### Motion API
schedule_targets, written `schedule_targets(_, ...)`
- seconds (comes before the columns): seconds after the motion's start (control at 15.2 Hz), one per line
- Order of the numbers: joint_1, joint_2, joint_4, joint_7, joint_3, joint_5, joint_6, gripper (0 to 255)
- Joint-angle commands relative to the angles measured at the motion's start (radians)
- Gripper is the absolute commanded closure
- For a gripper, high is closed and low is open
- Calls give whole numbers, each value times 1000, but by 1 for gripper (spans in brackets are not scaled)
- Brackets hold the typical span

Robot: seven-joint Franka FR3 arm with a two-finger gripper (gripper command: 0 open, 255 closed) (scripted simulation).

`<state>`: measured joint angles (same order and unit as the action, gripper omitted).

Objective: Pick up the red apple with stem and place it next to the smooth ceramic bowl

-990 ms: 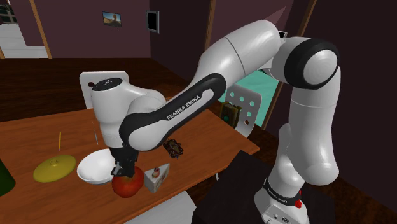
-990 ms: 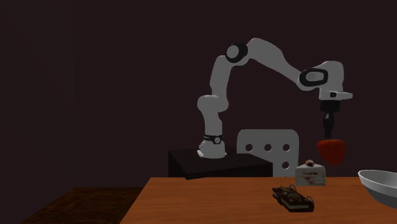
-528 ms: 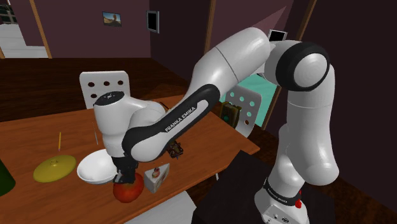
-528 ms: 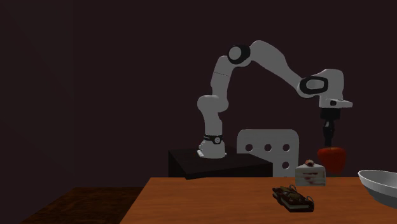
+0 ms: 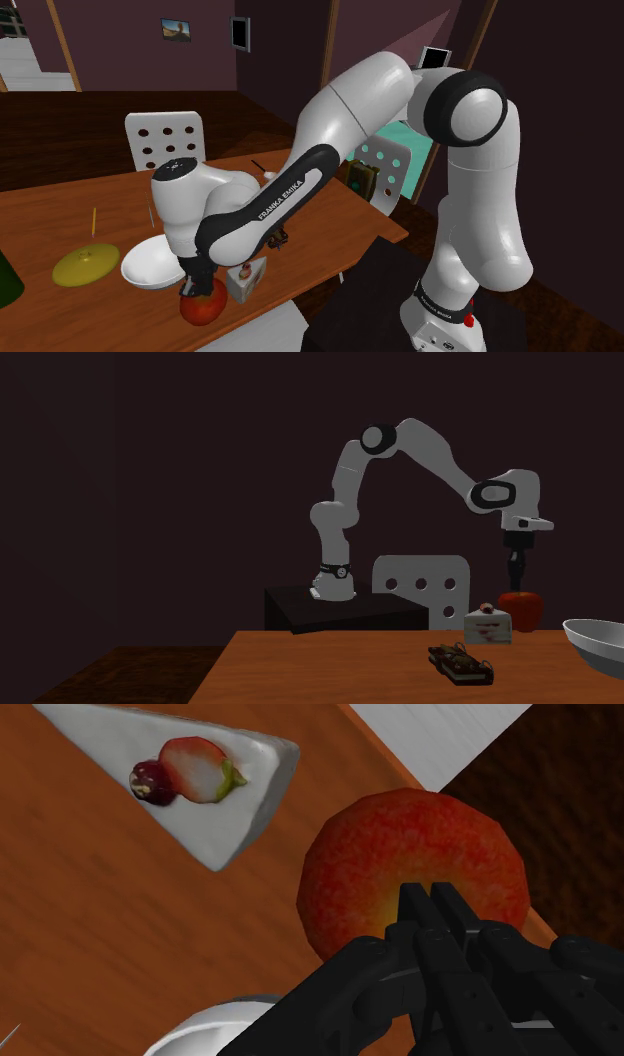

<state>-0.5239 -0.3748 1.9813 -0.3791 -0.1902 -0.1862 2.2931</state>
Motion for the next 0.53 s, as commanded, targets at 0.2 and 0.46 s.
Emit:
schedule_targets(0.2,0,0,0,0,0,0,1,0)
schedule_targets(0.46,0,0,0,0,0,0,1,0)
